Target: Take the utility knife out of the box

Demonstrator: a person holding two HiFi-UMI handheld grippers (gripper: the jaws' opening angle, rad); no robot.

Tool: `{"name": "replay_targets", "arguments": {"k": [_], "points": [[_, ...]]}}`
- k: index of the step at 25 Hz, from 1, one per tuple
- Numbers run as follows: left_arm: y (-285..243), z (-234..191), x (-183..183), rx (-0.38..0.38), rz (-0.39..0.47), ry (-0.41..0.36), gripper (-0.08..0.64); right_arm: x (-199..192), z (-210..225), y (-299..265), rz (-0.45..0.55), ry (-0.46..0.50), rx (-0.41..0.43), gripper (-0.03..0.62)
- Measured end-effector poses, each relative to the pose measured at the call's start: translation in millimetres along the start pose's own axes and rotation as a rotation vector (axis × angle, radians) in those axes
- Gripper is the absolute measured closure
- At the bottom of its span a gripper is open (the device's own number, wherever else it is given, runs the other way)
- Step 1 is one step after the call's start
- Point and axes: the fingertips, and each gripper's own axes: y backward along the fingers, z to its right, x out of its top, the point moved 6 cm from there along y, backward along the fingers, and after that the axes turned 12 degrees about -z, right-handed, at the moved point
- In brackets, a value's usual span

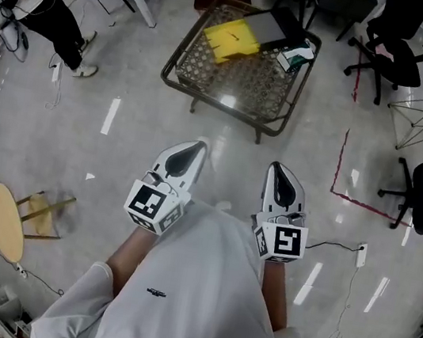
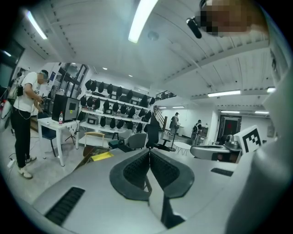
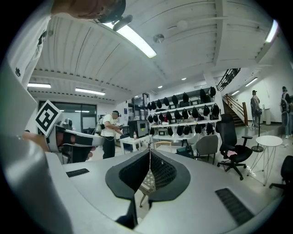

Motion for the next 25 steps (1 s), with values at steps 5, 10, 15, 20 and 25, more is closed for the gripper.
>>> {"name": "replay_targets", "arguments": {"k": [5,10,15,20,25], "points": [[-25.2,-28.6,13.9,-0.015,-0.008,0.006,0.555,13.1,4.2,-35.8,-0.017,-0.006,-0.005,0.592],[-52.9,-58.8,33.1,-0.031,-0.013,0.008,0.555,31.7,8.0,-71.5,-0.013,-0.016,0.009,0.591],[-72.8,-93.7,52.8,-0.045,-0.014,0.024,0.555,52.5,5.8,-112.4,-0.033,0.003,0.01,0.591],[-97.6,-137.9,74.8,-0.065,-0.022,0.036,0.555,76.3,5.7,-163.4,-0.046,0.004,-0.007,0.591],[-121.8,-186.7,98.9,-0.086,-0.017,0.037,0.555,98.7,-0.1,-217.6,-0.045,0.003,-0.013,0.592]]}}
